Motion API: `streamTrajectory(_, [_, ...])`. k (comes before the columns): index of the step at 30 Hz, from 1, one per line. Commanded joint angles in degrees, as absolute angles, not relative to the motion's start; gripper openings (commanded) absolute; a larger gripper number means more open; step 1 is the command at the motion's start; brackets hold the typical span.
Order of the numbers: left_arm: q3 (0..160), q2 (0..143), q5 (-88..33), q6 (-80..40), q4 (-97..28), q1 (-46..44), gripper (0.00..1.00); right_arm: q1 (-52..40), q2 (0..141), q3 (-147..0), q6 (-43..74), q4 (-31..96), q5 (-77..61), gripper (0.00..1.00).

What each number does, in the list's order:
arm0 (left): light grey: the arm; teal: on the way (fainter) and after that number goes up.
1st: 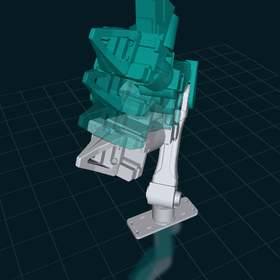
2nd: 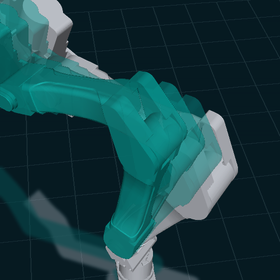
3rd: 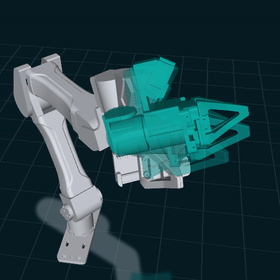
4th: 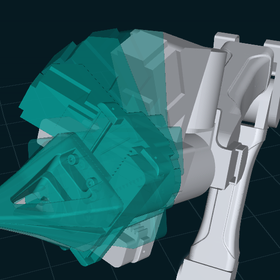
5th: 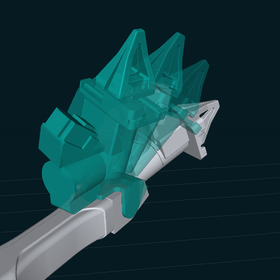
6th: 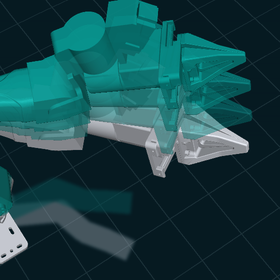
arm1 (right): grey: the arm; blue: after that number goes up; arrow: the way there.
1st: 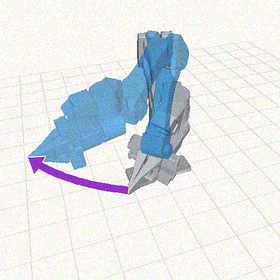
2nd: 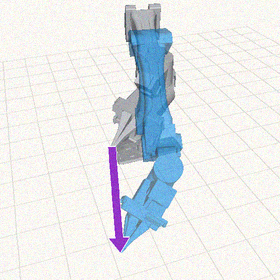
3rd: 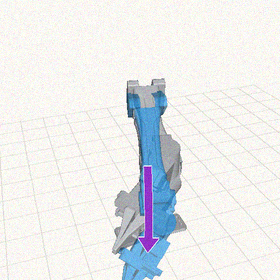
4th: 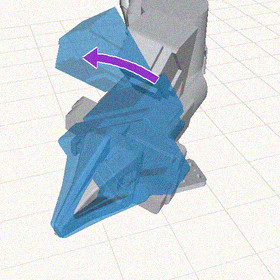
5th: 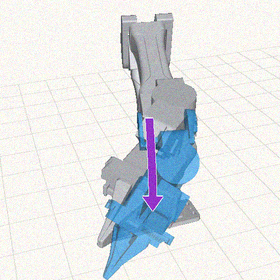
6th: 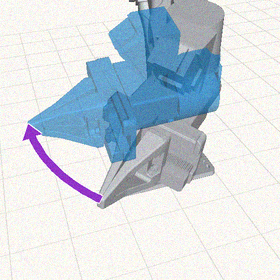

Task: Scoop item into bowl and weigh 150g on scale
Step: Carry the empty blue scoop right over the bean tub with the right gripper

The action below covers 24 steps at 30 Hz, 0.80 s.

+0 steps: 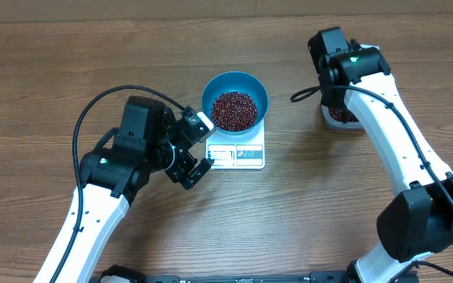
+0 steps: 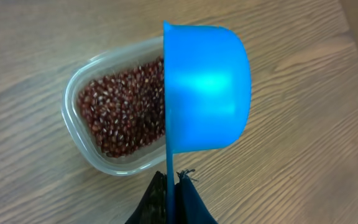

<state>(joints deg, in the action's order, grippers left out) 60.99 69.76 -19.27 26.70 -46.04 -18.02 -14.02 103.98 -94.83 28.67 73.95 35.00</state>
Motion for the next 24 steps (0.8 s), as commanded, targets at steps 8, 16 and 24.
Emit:
streamTrajectory(8, [60.47,69.63,-19.03,25.69,-46.11,-18.35,0.99,-13.26,104.33,-93.65,27.73,71.18,32.21,0.04])
streamTrajectory(16, [60.47,69.63,-19.05,25.69,-46.09,-18.35,1.0,-13.08,107.9,-91.83,27.7,68.6,31.79,0.04])
streamTrajectory(24, [60.47,69.63,-19.05,25.69,-46.09,-18.35,0.99,-12.93,108.6,-90.54,26.65,67.46,32.03,0.04])
